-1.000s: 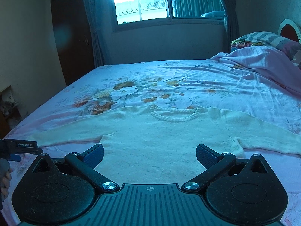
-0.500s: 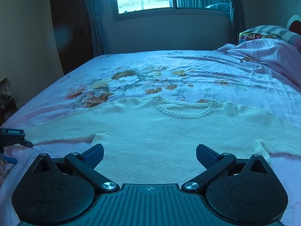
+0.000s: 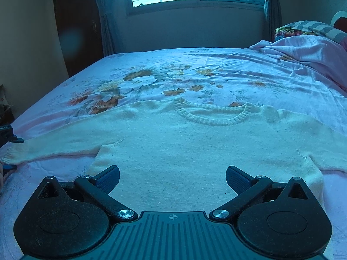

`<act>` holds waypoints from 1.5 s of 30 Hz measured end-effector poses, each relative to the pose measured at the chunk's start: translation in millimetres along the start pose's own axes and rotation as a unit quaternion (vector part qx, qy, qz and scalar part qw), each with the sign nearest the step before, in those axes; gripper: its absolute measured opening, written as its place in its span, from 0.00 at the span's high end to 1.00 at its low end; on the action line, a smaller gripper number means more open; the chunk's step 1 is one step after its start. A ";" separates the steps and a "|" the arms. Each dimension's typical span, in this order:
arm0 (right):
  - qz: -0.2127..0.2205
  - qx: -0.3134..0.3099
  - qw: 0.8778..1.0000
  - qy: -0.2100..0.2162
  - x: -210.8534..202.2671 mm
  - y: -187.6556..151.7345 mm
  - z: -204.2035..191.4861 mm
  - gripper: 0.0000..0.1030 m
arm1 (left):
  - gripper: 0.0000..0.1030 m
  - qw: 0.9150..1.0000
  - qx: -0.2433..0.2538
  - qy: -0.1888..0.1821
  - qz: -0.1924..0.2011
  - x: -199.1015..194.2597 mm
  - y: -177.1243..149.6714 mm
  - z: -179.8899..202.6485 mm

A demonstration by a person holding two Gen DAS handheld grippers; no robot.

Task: Fold small clothes
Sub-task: 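Lower the left gripper onto the sweater sleeve cuff and close it, then carry the held sleeve across the sweater body and open the left gripper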

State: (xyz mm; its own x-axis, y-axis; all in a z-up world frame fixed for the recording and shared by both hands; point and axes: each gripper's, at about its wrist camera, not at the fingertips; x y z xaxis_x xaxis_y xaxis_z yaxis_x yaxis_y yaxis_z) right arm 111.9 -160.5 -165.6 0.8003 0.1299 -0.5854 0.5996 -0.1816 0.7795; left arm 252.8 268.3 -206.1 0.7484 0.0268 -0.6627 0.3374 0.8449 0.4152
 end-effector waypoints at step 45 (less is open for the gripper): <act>-0.019 0.105 0.989 -0.103 -23.6 -34.2 180.7 0.28 | 0.79 0.815 0.503 -0.207 -0.200 -62.4 -286.7 198.7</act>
State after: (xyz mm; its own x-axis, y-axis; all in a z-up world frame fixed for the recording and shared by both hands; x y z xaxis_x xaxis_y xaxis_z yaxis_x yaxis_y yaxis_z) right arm 71.6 -333.4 -218.8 0.7459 -0.0566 -0.6636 0.5979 -0.3822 0.7046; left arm 222.8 -81.8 -159.9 0.5218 -0.5013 -0.6902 0.7433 -0.1298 0.6563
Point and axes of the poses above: each gripper's, at about its wrist camera, not at the fingertips, and x roughly the way its jaws point, z to its right, y to its top, and after that the axes turned 1 degree about -x, right-handed
